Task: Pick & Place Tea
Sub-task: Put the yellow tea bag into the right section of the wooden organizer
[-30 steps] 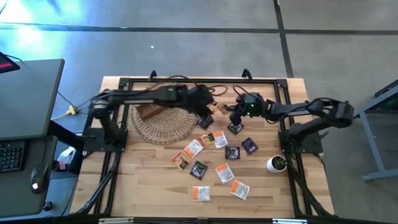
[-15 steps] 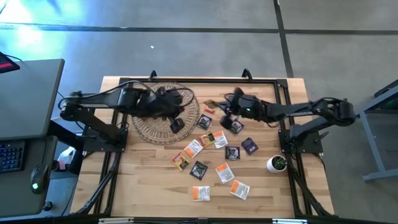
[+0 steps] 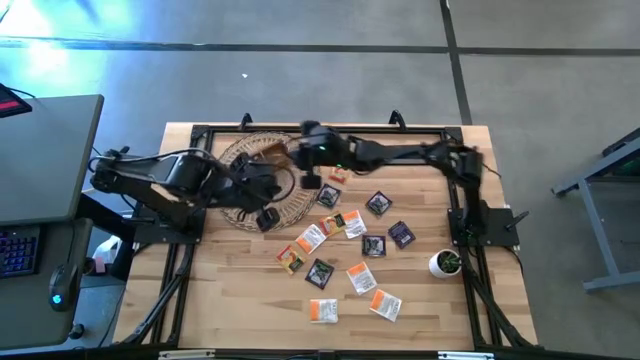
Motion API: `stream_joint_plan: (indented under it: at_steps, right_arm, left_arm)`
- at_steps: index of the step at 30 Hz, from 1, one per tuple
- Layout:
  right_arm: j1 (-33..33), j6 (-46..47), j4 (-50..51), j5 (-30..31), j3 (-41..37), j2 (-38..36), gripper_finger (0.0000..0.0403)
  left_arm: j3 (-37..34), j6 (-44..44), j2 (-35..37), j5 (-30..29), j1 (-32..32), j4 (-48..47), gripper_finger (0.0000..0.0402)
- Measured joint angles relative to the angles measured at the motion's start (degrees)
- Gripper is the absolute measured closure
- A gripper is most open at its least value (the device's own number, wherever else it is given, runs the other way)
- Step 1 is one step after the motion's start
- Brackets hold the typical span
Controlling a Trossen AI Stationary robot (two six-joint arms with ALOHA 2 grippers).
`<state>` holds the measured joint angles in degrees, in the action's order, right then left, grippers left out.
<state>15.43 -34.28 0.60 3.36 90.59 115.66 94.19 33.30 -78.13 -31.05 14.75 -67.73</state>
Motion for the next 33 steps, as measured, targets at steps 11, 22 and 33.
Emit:
stream_joint_plan:
  at_steps: [11,22,33]
  right_arm:
    - [4.29,-2.86,18.37,-2.25,23.64,16.81,0.0403]
    - [6.11,-2.23,16.47,-4.84,24.65,18.7,0.0393]
    - [6.19,-4.94,12.95,-1.86,24.65,18.73,0.0291]
  left_arm:
    - [-0.01,2.64,0.02,-4.09,6.38,-0.55,0.0386]
    - [0.0,5.85,0.02,-6.19,8.98,-2.53,0.0386]
    - [0.0,7.76,0.02,-8.13,8.91,-2.66,0.0386]
